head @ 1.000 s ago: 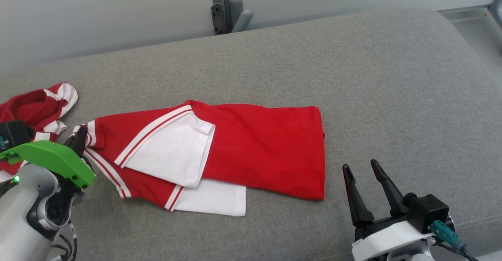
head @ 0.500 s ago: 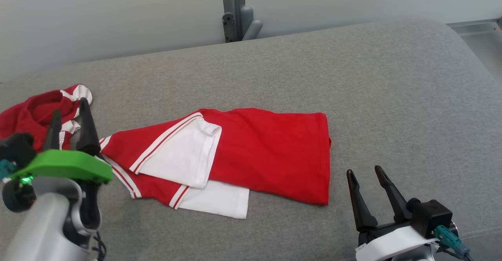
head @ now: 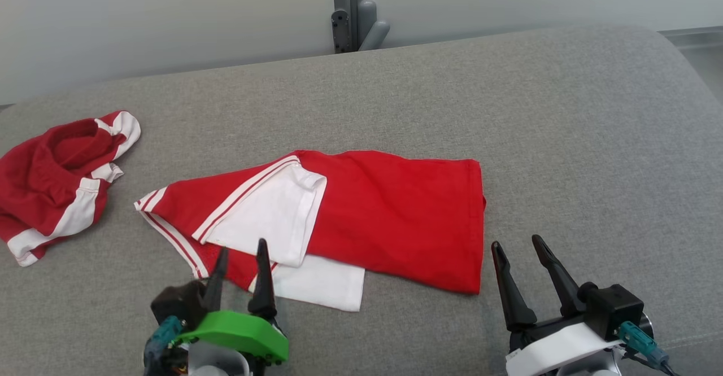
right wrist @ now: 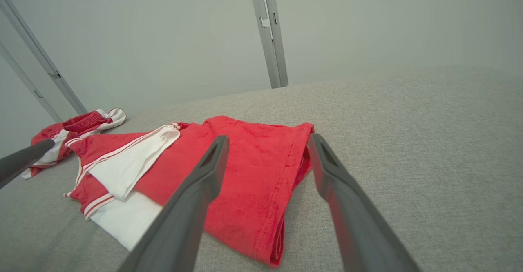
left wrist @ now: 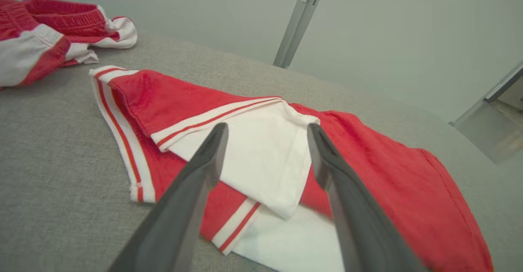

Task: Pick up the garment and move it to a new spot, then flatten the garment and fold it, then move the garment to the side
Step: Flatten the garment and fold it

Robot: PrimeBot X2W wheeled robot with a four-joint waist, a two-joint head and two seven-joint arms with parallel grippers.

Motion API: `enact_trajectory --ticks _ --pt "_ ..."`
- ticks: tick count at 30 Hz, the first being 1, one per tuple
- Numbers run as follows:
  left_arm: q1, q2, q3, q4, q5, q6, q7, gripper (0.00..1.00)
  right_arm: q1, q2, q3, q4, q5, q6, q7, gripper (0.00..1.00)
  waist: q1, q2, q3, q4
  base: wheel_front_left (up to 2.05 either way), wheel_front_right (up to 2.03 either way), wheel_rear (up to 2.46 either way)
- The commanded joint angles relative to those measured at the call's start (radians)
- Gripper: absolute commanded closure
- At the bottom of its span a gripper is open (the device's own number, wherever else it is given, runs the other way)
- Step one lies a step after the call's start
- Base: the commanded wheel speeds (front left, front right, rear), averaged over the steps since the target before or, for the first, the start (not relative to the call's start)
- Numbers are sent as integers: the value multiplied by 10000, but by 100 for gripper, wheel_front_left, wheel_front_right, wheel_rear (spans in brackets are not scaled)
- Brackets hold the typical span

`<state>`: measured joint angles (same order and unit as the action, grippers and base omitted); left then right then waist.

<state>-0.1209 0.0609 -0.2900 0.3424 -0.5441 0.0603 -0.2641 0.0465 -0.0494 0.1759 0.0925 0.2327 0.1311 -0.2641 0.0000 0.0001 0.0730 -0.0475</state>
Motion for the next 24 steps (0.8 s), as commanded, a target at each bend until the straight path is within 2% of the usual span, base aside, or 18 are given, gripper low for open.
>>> enact_trajectory --ticks 1,5,13,17,20,24 --pt "21 -14 -90 227 -9 -84 -7 0 -102 -20 15 1 -75 -7 3 0 0 -1 68 -66 0 0 0" --pt "-490 -86 -701 1442 -796 -217 -8 0 -197 -22 7 33 -95 -7 3 0 0 -1 233 -239 0 0 0" --pt "-1527 -84 -2114 3049 -2406 211 -3 0 -438 -20 52 -15 -48 -7 3 0 0 -1 570 -591 0 0 0" --pt "-1916 -84 -2331 3566 -2889 517 -3 0 -503 -20 60 -34 -56 -7 3 0 0 -1 669 -714 0 0 0" --pt "-2119 -83 -2291 3582 -3102 588 2 0 -518 -20 45 -57 -71 -7 3 0 0 -1 726 -773 0 0 0" --pt "-2130 -84 -2257 3427 -2792 626 0 0 -490 -19 -2 -90 -72 -7 3 0 0 -1 763 -791 0 0 0"
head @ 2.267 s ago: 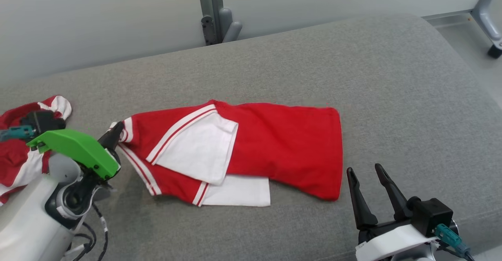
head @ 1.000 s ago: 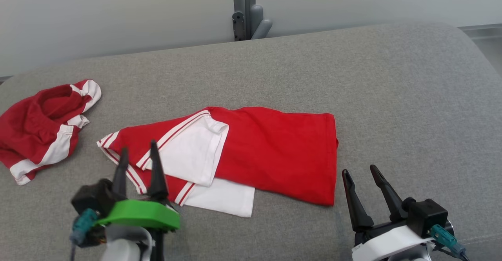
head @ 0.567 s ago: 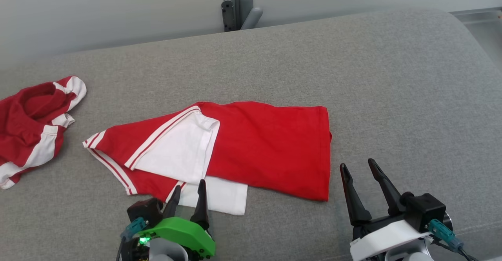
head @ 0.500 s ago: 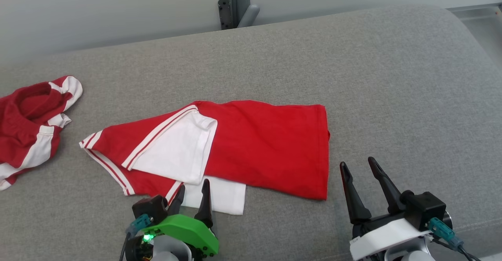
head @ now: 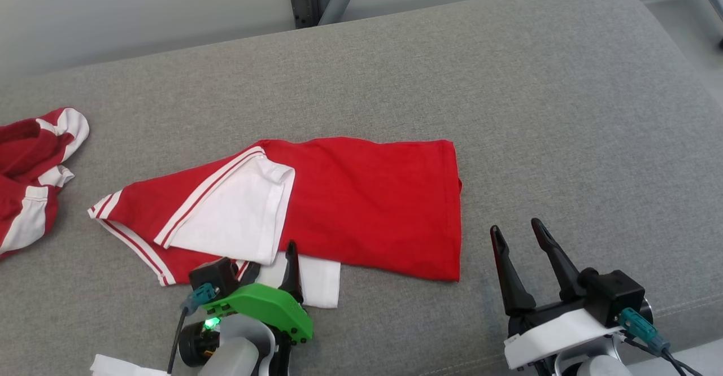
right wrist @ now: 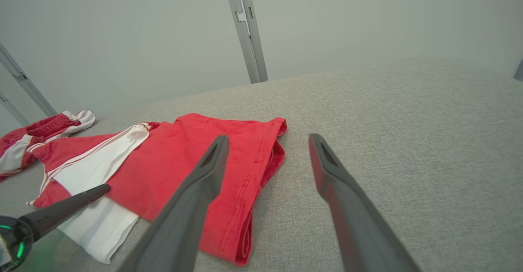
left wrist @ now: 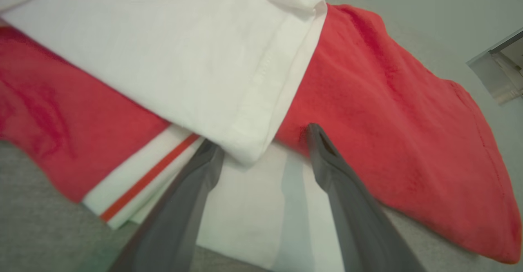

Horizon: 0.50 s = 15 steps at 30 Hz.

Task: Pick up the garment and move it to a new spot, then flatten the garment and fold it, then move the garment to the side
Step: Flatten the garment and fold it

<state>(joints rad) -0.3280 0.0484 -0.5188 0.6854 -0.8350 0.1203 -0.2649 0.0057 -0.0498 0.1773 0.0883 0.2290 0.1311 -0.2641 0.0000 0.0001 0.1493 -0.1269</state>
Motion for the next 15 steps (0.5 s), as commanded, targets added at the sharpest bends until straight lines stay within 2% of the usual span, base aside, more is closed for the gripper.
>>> enact_trajectory --ticks 1,9,11,15 --pt "-20 41 62 -71 148 33 7 0 -70 -15 -20 -46 -36 -7 3 0 0 -1 -1 8 0 0 0" --pt "665 40 453 -796 346 44 2 0 22 -16 -98 -12 -6 -7 3 0 0 -1 -94 172 0 0 0" --pt "798 40 532 -995 274 -111 2 0 40 -15 -98 -16 3 -7 3 0 0 -1 -112 230 0 0 0" --pt "891 37 433 -957 -290 -467 2 29 -7 -16 -42 42 32 -7 3 0 0 -1 -135 304 0 0 0"
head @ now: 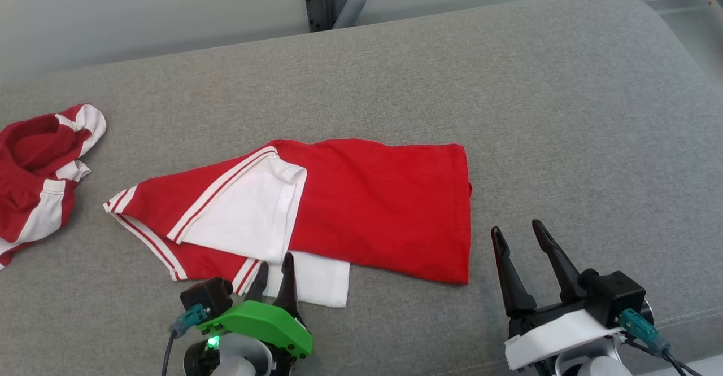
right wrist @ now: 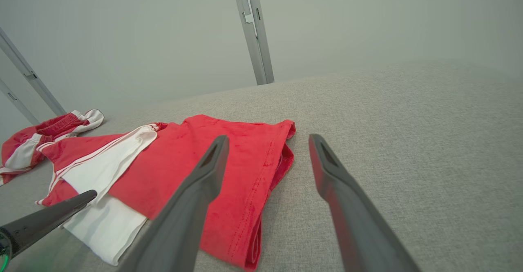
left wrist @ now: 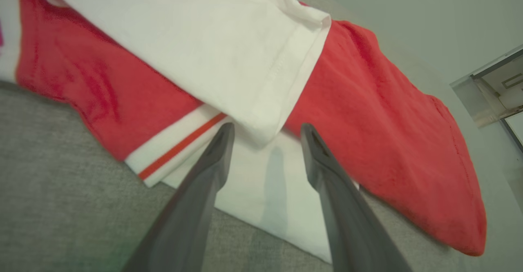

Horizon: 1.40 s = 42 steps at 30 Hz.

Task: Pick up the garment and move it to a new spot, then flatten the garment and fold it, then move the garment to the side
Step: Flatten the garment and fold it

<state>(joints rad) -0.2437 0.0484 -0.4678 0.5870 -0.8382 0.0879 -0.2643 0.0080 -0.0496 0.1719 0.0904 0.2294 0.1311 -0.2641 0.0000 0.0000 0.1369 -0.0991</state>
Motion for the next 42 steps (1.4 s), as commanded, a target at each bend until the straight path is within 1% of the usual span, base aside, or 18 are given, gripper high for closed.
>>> enact_trajectory --ticks 1,4,7,9,10,11,12,13,21,25,28,31,35,38,39,42 --pt "-8 37 -172 76 -444 -215 -4 27 -57 -18 24 38 28 -7 3 0 0 0 -12 33 0 0 0" --pt "-188 42 -300 182 -766 -234 -4 27 -115 -18 81 67 18 -7 3 0 0 0 -12 25 0 0 0" --pt "-379 41 -370 308 -1115 -103 -4 20 -182 -20 129 74 -45 -7 3 0 0 0 -11 -33 0 0 0" --pt "-454 41 -223 265 -1187 -46 -4 20 -199 -18 119 78 -85 -7 3 0 0 0 3 -84 0 0 0" --pt "-450 38 -190 247 -1130 -22 -4 24 -205 -20 97 78 -113 -7 3 0 0 0 4 -111 0 0 0" --pt "-452 41 -118 223 -1049 -1 -4 38 -198 -20 81 77 -143 -7 3 0 0 0 -3 -142 0 0 0" --pt "-424 41 -63 204 -968 18 -4 66 -176 -18 68 75 -163 -7 3 0 0 0 -13 -174 0 0 0" --pt "-367 41 -16 178 -920 -1 -4 100 -145 -18 51 76 -163 -7 3 0 0 0 -26 -205 0 0 0" --pt "243 40 166 -207 -503 -97 -5 100 123 -18 -31 27 -149 -7 3 0 0 0 -268 -248 0 0 0" --pt "714 90 719 -837 312 1 -5 100 7 -20 -80 -49 74 -7 3 0 0 0 -361 -55 0 0 0" --pt "1135 260 1290 -1566 986 106 -5 100 -292 -18 -250 311 539 -7 4 0 0 0 -326 211 0 0 0" --pt "1502 343 1712 -2111 1367 103 -6 100 -687 -20 -362 1177 1162 -5 4 0 0 0 -277 533 0 0 0" --pt "1635 445 2019 -2385 1460 71 -5 100 -1526 -20 -240 2774 2013 -5 -7 0 0 0 -165 879 0 0 0" --pt "1577 443 2062 -2440 1520 28 -5 100 -2608 -38 -185 4064 2772 -4 -9 0 0 0 -33 1023 0 0 0" --pt "1498 427 2035 -2446 1554 6 -6 100 -3418 -27 -141 4926 3293 -2 160 0 0 0 60 1090 0 0 0" --pt "1405 401 2003 -2423 1572 -19 -5 100 -4610 -32 -138 6072 3682 -4 682 0 0 0 193 1133 0 0 0"
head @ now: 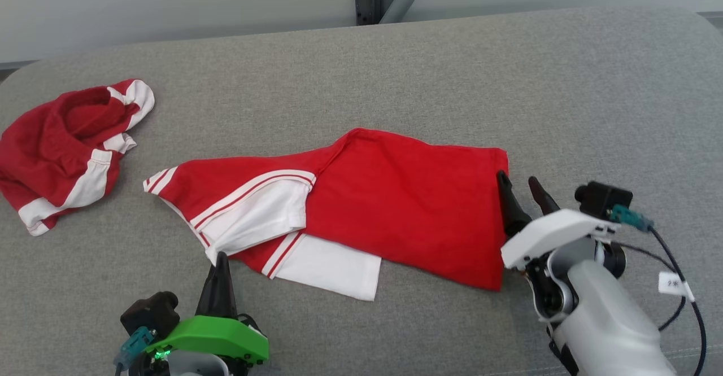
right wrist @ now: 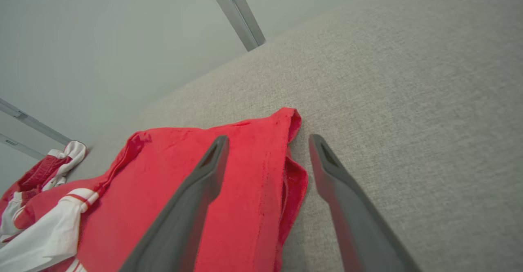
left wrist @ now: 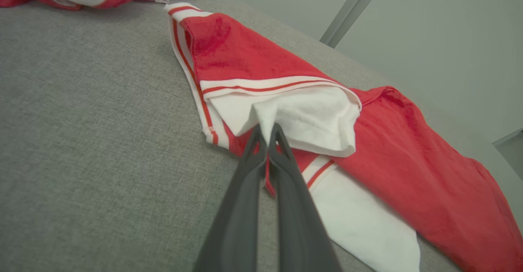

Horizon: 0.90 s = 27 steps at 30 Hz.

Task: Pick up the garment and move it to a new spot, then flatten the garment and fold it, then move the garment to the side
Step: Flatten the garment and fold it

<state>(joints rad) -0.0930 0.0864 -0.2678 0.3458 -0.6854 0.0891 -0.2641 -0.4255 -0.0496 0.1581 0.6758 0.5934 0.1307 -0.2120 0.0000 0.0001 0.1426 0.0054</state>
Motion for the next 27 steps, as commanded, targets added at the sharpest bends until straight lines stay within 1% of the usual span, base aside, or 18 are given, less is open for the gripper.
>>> enact_trajectory --ticks 1,2,3,5,10,14,18,22,24,27 --pt "-130 16 -18 3 44 -44 -8 100 -642 -45 -130 672 109 0 412 0 0 -1 172 99 0 0 0" --pt "-160 18 -27 24 53 -64 -7 100 -995 -63 -259 1166 85 -3 695 0 0 -1 208 112 0 0 0" --pt "-160 18 -27 24 53 -64 -7 100 -995 -63 -259 1166 85 -3 695 0 0 -1 208 112 0 0 0" --pt "-227 61 -50 59 91 -90 -7 100 -1779 -77 -560 2124 -126 -1 1208 0 0 -1 274 133 0 0 0" --pt "-350 130 -61 96 128 -103 -7 100 -3404 -122 -1113 4196 -1041 0 2001 0 0 -1 404 163 0 0 0" --pt "-414 175 -32 89 154 -94 -7 100 -4429 -112 -1224 5407 -1858 0 2400 0 0 -1 456 148 0 0 0" --pt "-383 234 22 26 181 -31 -7 100 -5028 -62 -1341 5959 -2487 0 2980 0 0 -1 518 62 0 0 0" --pt "-368 296 19 -41 217 3 -2 100 -5304 -23 -1662 6106 -2908 0 3649 0 0 -1 580 15 0 0 0" --pt "-400 323 -6 -77 229 22 39 100 -5416 -13 -1685 6126 -2886 0 4064 0 0 -1 609 44 0 0 0" --pt "-457 350 -32 -122 229 62 51 100 -5522 -16 -1491 6134 -2549 0 4573 0 0 -1 644 95 0 0 0"
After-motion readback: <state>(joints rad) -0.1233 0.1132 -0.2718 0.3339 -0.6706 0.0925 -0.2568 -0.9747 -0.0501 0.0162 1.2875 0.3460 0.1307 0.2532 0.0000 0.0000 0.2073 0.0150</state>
